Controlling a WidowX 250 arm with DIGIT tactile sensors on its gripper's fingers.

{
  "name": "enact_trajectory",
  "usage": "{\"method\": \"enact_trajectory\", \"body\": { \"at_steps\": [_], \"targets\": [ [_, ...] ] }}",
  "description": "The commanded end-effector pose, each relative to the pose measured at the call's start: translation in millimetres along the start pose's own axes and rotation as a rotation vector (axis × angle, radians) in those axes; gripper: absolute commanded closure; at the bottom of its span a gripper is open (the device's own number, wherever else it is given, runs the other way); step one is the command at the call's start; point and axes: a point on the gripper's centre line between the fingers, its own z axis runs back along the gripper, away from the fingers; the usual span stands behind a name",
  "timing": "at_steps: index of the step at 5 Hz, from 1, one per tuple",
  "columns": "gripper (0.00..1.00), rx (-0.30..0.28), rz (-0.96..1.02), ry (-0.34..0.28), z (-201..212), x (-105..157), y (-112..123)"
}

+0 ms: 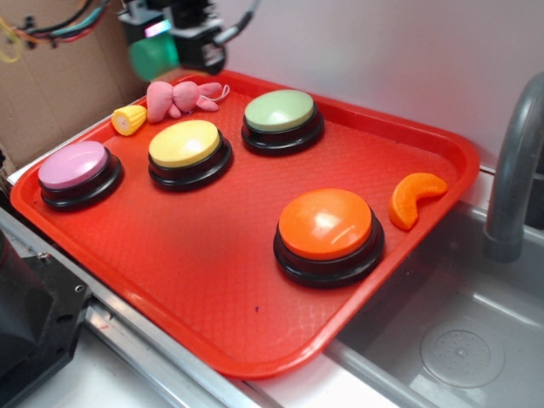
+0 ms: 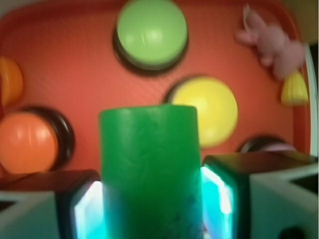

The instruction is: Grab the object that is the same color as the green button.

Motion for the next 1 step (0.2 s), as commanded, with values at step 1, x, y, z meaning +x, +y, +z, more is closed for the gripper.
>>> {"method": "enact_trajectory", "body": {
  "at_steps": [1],
  "targets": [
    [1.00, -0.020, 0.040, -0.093, 5.8, -15.6, 20.8]
  ]
}}
